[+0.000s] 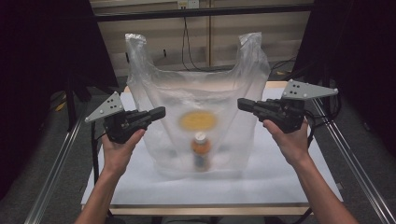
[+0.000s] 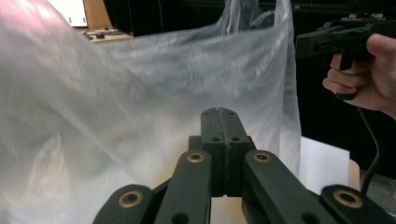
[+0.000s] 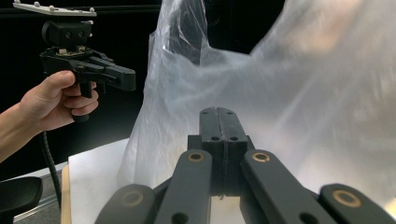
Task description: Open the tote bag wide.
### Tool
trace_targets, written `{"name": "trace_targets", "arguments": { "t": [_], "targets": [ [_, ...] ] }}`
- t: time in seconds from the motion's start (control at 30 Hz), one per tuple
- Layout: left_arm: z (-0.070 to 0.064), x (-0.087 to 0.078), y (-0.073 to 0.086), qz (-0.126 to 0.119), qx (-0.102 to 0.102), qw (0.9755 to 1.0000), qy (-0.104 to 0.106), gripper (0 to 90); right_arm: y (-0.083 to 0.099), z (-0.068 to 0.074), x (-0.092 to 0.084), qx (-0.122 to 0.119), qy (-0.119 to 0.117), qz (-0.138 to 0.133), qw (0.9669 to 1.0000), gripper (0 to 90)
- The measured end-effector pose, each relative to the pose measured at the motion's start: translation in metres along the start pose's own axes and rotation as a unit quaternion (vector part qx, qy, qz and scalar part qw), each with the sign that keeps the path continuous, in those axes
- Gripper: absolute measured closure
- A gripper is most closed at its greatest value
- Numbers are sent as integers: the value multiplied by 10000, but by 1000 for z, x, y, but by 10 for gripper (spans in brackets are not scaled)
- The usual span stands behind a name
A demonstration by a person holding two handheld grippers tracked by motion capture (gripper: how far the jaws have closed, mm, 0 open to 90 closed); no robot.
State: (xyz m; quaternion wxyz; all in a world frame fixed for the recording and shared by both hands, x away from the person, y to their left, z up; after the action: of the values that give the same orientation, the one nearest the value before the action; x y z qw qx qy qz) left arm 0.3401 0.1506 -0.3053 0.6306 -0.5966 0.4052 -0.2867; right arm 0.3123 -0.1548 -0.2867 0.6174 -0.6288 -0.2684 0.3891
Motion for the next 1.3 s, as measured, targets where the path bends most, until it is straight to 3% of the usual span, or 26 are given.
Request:
{"name": "trace_targets", "arguments": {
  "t": [0.3, 0.5, 0.63, 0.7, 0.83, 1.0, 1.03, 1.3],
  "targets": [
    [2, 9, -24, -25, 118, 9999, 22, 900, -30, 4, 19, -107, -69, -44, 9999, 900],
    [4, 21, -43, -60, 184, 9996, 186, 900, -43, 3, 31, -152, -154, 34, 9998, 900],
    [6, 26, -49, -46, 181, 9996, 222, 900, -49, 2, 36, -107, -264, -2, 9996, 900],
    [6, 29, -54, -119, 46, 9992, 368, 900, -54, 1, 39, -72, -324, -29, 9994, 900],
    [11, 39, -62, 41, 152, 9994, 292, 900, -61, -3, 46, -92, -326, 42, 9994, 900],
    [22, 55, -57, 339, 115, 9992, 194, 900, -59, -11, 58, -70, -179, 224, 9996, 900],
    [23, 61, -51, 407, 27, 9988, 265, 900, -53, -15, 62, -42, -95, 343, 9994, 900],
    [18, 74, -28, 770, 63, 9962, 413, 900, -24, -24, 71, 173, -91, 679, 9975, 900]
  ]
}}
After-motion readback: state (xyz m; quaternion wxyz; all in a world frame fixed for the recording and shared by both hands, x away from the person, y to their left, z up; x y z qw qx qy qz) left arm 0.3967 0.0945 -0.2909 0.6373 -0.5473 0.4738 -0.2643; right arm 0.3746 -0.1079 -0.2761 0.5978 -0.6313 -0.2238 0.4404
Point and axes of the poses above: each handheld gripper's, and its own axes: x roughly forward along the jaws, y roughly out of its underside, z roughly to its left, the point moved 6 cm from there along x, roughly forward along the jaws, and after that the axes turned 3 degrees about -y, right-handed, at the moved point
